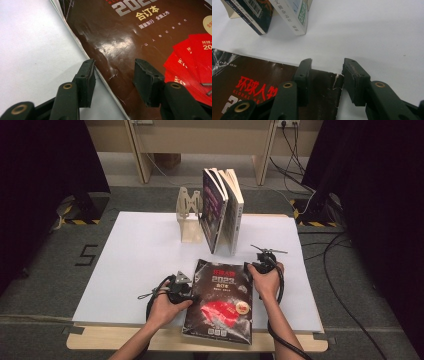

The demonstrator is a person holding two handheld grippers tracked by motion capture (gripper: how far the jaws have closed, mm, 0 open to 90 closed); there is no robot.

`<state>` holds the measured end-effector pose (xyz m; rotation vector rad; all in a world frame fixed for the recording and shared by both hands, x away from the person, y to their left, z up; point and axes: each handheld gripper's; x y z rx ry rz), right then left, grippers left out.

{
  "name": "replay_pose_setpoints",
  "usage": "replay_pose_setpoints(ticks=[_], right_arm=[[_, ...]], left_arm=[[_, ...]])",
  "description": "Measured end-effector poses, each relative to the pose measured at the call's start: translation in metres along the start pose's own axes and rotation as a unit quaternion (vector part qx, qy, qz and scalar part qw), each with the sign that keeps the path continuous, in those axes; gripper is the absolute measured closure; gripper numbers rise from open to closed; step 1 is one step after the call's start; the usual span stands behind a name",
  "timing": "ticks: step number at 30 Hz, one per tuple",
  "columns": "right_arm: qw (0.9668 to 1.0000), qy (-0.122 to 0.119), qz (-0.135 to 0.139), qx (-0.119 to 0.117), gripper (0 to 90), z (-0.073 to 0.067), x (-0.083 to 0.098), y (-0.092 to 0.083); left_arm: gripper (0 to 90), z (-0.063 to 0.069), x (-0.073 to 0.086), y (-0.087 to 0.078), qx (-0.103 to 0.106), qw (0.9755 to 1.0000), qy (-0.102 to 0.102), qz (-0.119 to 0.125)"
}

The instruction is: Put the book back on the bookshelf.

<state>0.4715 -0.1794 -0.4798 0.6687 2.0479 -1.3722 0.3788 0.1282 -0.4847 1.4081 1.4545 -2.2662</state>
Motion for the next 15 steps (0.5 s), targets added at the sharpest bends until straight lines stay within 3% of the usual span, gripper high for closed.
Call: replay_pose_setpoints(ticks=[8, 15], right_arm=[[0.9999, -0.002, -0.012, 0.004, 58.6, -0.0007, 0.0014, -0.0003], [1.0, -0.004, -0.004, 0.005, 57.9, -0.0012, 0.0049, -0.0017]], left_arm=[[51.2, -0.0001, 0.0001, 0.0001, 0.001, 1.0, -0.002, 0.0], [51.5, 0.0007, 0.0003, 0.0, -0.001, 1.0, -0.004, 0.001]])
Point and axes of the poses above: each handheld gripper's, and its own axes: y roughly forward along the jaws, x roughly out of its underside, z roughly to its right, and after that the axes turned 5 degrees about z, right-handed
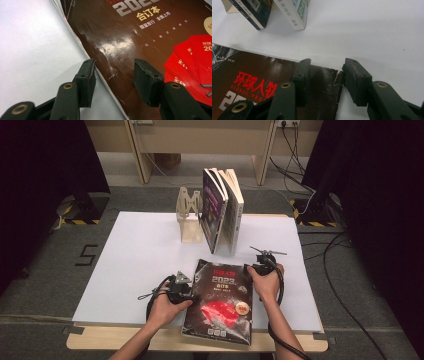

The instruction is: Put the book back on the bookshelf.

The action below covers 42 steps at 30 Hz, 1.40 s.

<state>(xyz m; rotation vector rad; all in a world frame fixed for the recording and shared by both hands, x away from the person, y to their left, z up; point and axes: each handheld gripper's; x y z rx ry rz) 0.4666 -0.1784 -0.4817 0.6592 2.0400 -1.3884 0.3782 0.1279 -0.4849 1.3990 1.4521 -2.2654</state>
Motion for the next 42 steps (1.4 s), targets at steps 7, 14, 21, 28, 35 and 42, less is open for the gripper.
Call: replay_pose_setpoints(ticks=[7, 14, 21, 28, 35, 42], right_arm=[[1.0, 0.006, -0.002, -0.002, 58.1, 0.0, 0.002, -0.003], [0.9996, 0.025, -0.007, -0.015, 58.9, 0.003, 0.002, -0.005], [0.9991, 0.034, -0.009, -0.025, 59.0, 0.003, 0.003, -0.009], [0.9981, 0.042, -0.014, -0.042, 60.0, 0.006, 0.01, -0.012], [0.9982, 0.036, -0.016, -0.045, 64.3, 0.005, 0.009, -0.017], [0.997, 0.049, -0.015, -0.058, 65.7, 0.003, 0.007, -0.022]], left_arm=[[51.6, 0.0, -0.001, 0.0, -0.001, 1.0, 0.001, -0.002], [51.7, 0.0, -0.001, 0.0, -0.001, 1.0, 0.001, -0.005], [51.8, 0.001, -0.001, 0.0, -0.002, 1.0, 0.001, -0.003], [51.8, 0.001, 0.0, 0.0, -0.002, 1.0, -0.001, -0.002], [51.9, 0.001, -0.001, 0.0, -0.003, 1.0, 0.0, -0.006], [51.9, 0.001, -0.002, 0.0, -0.003, 1.0, 0.001, -0.008]])
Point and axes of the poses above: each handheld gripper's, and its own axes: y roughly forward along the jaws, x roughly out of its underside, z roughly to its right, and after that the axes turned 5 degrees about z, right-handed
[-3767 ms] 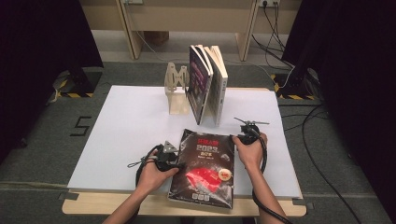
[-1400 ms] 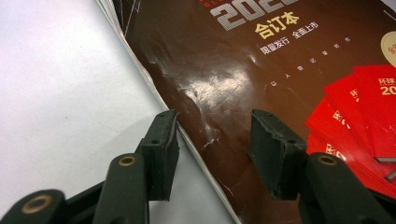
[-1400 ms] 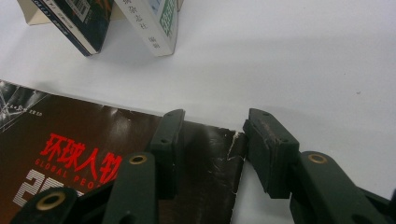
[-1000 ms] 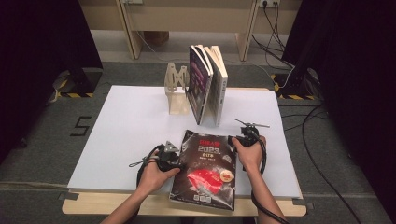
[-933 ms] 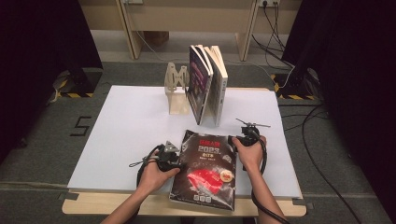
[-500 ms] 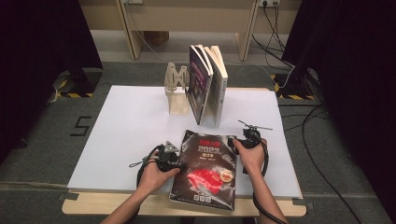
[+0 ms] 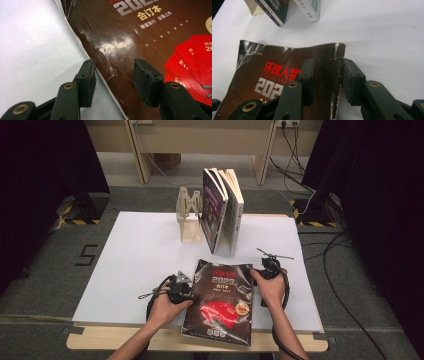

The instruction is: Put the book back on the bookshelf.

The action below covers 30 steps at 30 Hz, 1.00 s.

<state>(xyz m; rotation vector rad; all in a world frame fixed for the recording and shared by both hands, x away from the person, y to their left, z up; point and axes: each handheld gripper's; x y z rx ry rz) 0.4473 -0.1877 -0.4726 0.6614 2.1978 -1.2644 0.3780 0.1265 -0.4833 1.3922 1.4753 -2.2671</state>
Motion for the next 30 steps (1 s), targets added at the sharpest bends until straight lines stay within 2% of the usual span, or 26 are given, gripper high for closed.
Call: replay_pose_setpoints(ticks=[4, 10, 13, 16, 18, 27, 30], right_arm=[[1.0, 0.002, 0.005, -0.008, 68.6, -0.002, -0.003, -0.002], [1.0, -0.007, 0.002, 0.005, 72.7, -0.005, -0.005, 0.003], [1.0, -0.009, 0.003, -0.002, 73.8, -0.005, -0.006, 0.001], [0.9999, 0.0, 0.004, -0.016, 73.9, -0.007, -0.007, -0.002], [0.9998, -0.009, 0.004, -0.016, 73.9, -0.008, -0.007, -0.002], [0.9997, -0.015, -0.01, -0.013, 73.9, -0.008, -0.008, -0.002], [0.9997, -0.007, -0.018, -0.011, 74.4, -0.006, -0.008, 0.0]], left_arm=[[51.9, 0.0, 0.0, 0.0, 0.0, 1.0, 0.002, -0.001], [51.6, 0.0, 0.0, 0.0, 0.0, 1.0, 0.006, -0.001], [51.5, 0.0, 0.0, 0.0, 0.0, 1.0, 0.006, -0.003], [51.5, 0.0, 0.0, 0.0, -0.001, 1.0, 0.006, -0.001], [51.5, 0.001, 0.0, -0.001, -0.003, 1.0, 0.007, -0.003], [51.5, 0.001, 0.0, -0.001, -0.003, 0.9999, 0.009, -0.003], [51.5, 0.001, 0.0, -0.001, -0.004, 0.9999, 0.01, -0.001]])
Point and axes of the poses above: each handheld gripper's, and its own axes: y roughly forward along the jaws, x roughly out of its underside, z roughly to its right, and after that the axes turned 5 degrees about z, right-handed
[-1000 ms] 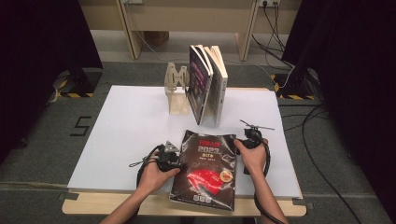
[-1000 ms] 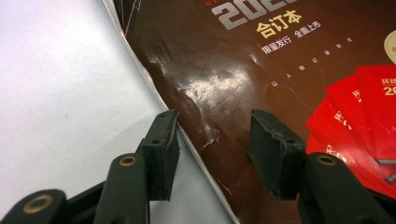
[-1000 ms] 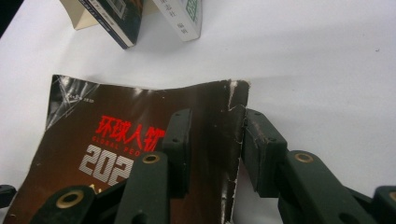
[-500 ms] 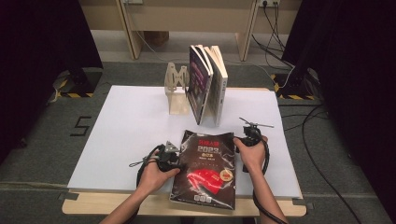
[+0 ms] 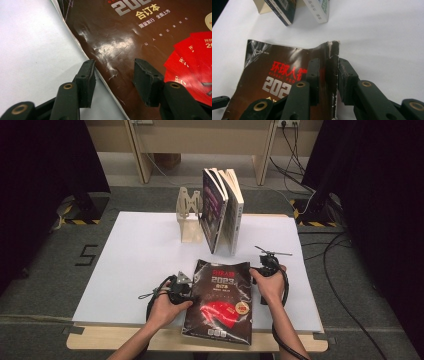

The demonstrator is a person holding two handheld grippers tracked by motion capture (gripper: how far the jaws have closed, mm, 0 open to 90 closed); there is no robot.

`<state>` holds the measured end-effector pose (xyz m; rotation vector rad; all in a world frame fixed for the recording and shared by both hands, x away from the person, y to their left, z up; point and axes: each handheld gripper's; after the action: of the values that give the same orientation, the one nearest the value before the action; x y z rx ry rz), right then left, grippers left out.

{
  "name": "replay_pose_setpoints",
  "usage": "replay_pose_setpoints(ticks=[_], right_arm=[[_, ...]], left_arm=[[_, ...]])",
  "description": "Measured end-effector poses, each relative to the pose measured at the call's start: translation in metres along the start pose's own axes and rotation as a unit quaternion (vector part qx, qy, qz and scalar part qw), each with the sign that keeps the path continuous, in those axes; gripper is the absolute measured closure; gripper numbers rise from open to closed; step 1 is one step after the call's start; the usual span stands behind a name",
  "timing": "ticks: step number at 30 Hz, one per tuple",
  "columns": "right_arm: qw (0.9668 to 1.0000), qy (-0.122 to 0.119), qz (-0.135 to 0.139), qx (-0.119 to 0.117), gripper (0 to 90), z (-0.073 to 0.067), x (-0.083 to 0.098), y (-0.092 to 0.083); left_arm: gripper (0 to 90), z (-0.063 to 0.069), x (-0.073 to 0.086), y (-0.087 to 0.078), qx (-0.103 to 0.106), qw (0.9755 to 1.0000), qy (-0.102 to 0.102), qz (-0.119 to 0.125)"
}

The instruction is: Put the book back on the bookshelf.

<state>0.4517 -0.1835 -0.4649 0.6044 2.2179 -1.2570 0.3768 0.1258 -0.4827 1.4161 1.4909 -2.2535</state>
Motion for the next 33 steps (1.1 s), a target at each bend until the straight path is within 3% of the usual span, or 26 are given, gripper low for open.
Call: replay_pose_setpoints(ticks=[7, 12, 17, 22, 33], right_arm=[[1.0, -0.002, -0.003, -0.006, 81.5, 0.001, -0.002, -0.001], [0.9992, -0.039, 0.002, -0.003, 84.0, -0.006, -0.003, -0.004], [0.999, -0.039, 0.016, -0.014, 86.4, -0.012, -0.005, -0.011], [0.9982, -0.04, 0.036, -0.027, 87.4, -0.019, -0.007, -0.022], [0.9946, -0.052, 0.073, -0.052, 87.7, -0.04, -0.01, -0.041]], left_arm=[[51.6, 0.001, 0.0, 0.0, -0.001, 1.0, 0.001, 0.001], [51.3, 0.001, 0.001, -0.001, -0.003, 0.9999, 0.011, 0.0], [49.4, -0.002, 0.001, -0.003, 0.012, 0.9999, 0.009, 0.001], [46.7, -0.002, 0.0, -0.009, 0.021, 0.9996, -0.001, 0.018], [41.0, -0.011, -0.003, -0.02, 0.017, 0.9989, -0.02, 0.038]])
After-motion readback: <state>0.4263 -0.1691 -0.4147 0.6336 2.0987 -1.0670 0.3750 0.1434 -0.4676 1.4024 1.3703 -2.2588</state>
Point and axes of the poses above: each handheld gripper's, and its own axes: y roughly forward along the jaws, x roughly out of its underside, z roughly to its right, and after that the axes turned 5 degrees about z, right-handed
